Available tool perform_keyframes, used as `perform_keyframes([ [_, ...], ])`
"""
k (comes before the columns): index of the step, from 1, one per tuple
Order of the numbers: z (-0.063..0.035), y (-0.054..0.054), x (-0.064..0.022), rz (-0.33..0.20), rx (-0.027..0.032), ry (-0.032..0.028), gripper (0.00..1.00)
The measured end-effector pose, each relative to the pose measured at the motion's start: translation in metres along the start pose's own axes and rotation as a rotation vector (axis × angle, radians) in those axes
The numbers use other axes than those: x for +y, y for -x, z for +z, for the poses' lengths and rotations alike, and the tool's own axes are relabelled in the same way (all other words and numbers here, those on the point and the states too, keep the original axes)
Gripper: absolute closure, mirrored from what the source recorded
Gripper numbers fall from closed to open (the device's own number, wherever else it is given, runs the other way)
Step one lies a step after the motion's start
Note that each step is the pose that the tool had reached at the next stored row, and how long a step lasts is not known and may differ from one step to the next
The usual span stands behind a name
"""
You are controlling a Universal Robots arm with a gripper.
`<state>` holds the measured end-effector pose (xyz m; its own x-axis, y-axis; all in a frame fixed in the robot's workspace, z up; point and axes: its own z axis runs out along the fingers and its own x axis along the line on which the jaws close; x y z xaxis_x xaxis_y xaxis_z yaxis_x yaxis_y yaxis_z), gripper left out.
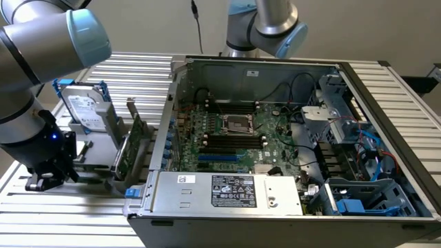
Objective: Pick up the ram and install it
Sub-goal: 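Pick up the ram and move it above insertion slot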
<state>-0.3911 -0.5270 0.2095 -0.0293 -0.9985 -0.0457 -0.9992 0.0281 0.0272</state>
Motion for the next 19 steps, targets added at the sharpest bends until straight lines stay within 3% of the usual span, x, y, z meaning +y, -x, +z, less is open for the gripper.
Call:
perform_keyframes([
  [13,-0.059,0.003,0.0007,-0.004,0.0001,0.0002,0.86],
  [19,-0.0868,0.004,-0.0081,-0.012,-0.001,0.0009,0.86],
])
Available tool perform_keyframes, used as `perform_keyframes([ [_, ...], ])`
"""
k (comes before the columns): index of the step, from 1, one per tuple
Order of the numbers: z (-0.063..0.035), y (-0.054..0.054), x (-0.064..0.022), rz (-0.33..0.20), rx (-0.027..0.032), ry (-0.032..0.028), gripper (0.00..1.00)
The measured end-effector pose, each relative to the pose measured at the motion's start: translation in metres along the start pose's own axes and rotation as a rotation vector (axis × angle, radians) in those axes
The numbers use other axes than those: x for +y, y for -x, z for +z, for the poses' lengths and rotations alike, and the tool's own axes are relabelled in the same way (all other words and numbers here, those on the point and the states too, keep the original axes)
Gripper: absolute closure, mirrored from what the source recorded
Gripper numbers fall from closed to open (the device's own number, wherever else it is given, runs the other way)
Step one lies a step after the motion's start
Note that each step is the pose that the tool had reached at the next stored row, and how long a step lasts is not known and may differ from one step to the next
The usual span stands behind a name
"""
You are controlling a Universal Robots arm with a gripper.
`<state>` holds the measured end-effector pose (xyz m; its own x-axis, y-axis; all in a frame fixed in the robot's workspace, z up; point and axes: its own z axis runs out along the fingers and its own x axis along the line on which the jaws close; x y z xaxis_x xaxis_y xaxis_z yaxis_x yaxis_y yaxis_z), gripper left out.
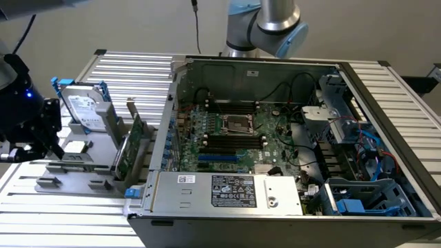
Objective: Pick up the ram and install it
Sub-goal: 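Pick up the ram and move it above insertion slot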
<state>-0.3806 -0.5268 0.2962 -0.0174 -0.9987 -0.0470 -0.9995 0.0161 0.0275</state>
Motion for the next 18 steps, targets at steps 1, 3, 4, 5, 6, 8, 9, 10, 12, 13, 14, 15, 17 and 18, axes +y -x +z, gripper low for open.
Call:
perform_keyframes([
  [1,-0.0046,0.0,-0.0023,-0.001,0.0,0.0005,0.86],
  [3,-0.0136,0.001,-0.0064,-0.005,0.0001,0.0014,0.86],
  [4,-0.0174,0.001,-0.0086,-0.006,0.0001,0.0016,0.86],
  [5,-0.0197,0.001,-0.011,-0.008,-0.0001,0.0015,0.86],
  [6,-0.0207,0.002,-0.0136,-0.008,-0.0001,0.0016,0.86],
  [8,-0.0222,0.003,-0.0195,-0.008,0.0,0.0016,0.86],
  [9,-0.0229,0.004,-0.0224,-0.008,0.0,0.0017,0.86],
  [10,-0.0235,0.004,-0.0255,-0.008,0.0,0.0017,0.86],
  [12,-0.025,0.006,-0.0322,-0.008,0.0,0.0017,0.86],
  [13,-0.0257,0.006,-0.0354,-0.008,0.0,0.0016,0.86],
  [14,-0.0265,0.007,-0.0388,-0.008,0.0,0.0017,0.86],
  [15,-0.0273,0.008,-0.042,-0.008,0.0,0.0017,0.86],
  [17,-0.0296,0.01,-0.0478,-0.008,0.0001,0.0017,0.86],
  [18,-0.0312,0.011,-0.0503,-0.008,0.0001,0.0017,0.86],
])
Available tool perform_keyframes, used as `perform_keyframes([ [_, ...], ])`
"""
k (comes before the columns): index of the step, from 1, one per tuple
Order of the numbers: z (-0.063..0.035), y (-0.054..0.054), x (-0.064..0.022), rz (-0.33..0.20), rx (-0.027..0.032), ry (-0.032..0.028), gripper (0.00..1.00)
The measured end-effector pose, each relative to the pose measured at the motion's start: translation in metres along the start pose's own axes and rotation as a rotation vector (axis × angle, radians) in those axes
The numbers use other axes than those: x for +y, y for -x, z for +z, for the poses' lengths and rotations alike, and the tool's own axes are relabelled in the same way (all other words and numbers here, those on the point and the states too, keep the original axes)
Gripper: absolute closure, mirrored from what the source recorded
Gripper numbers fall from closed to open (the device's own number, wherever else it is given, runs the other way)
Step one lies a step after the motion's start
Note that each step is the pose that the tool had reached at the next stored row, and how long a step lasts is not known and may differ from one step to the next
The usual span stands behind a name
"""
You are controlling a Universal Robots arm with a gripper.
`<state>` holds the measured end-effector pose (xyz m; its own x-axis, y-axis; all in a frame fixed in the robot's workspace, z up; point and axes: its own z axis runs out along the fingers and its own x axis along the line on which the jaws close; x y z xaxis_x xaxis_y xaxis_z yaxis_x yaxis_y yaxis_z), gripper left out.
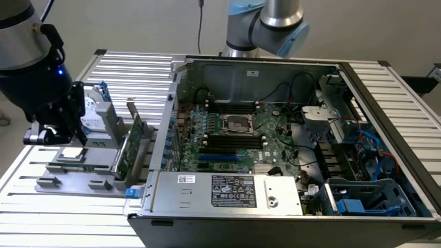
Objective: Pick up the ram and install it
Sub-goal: 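Pick up the ram and move it above insertion slot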
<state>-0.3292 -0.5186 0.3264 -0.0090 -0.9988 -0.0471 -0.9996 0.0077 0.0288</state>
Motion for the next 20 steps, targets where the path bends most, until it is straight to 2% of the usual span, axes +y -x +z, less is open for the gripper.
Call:
perform_keyframes([
  [13,-0.0388,0.016,-0.0292,0.0,0.0001,0.0001,0.86],
  [20,-0.0672,0.024,-0.0481,0.0,0.0001,0.001,0.86],
])
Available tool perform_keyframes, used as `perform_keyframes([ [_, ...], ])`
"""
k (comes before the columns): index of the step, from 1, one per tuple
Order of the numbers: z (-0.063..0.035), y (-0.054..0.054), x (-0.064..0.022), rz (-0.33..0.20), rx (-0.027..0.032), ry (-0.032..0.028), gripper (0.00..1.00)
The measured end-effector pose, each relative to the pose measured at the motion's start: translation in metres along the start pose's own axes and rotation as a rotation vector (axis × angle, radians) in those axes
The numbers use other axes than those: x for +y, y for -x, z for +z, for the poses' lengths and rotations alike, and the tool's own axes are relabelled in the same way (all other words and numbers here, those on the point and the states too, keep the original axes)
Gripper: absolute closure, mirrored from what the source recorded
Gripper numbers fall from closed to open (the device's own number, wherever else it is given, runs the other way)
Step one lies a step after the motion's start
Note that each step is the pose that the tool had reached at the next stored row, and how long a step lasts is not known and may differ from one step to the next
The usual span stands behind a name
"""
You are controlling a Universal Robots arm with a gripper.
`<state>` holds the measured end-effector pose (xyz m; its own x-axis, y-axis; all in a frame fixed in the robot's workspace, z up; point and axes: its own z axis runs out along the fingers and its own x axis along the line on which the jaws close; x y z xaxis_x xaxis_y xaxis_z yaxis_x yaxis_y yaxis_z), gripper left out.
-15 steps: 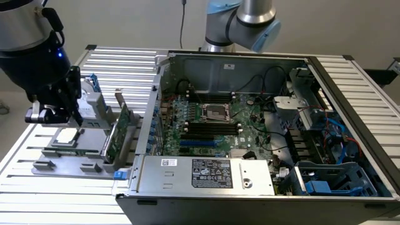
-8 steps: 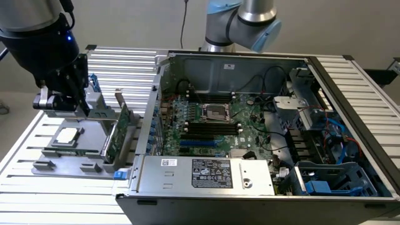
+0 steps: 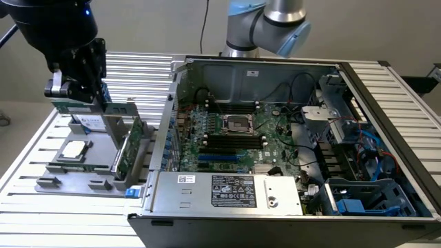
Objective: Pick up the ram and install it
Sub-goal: 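Pick up the ram and move it above insertion slot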
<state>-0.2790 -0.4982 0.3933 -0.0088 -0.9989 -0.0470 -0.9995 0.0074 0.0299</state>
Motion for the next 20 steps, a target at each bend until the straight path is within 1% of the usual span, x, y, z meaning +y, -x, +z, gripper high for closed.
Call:
perform_keyframes([
  [2,-0.0062,0.001,-0.0067,0.0,0.0004,0.0015,0.86],
  [4,-0.0091,0.002,-0.0148,0.0,0.003,0.0027,0.86],
  [12,-0.0102,0.007,-0.0511,0.0,0.0085,0.0026,0.86],
  [20,-0.01,0.013,-0.0873,0.001,0.0219,0.0026,0.86],
])
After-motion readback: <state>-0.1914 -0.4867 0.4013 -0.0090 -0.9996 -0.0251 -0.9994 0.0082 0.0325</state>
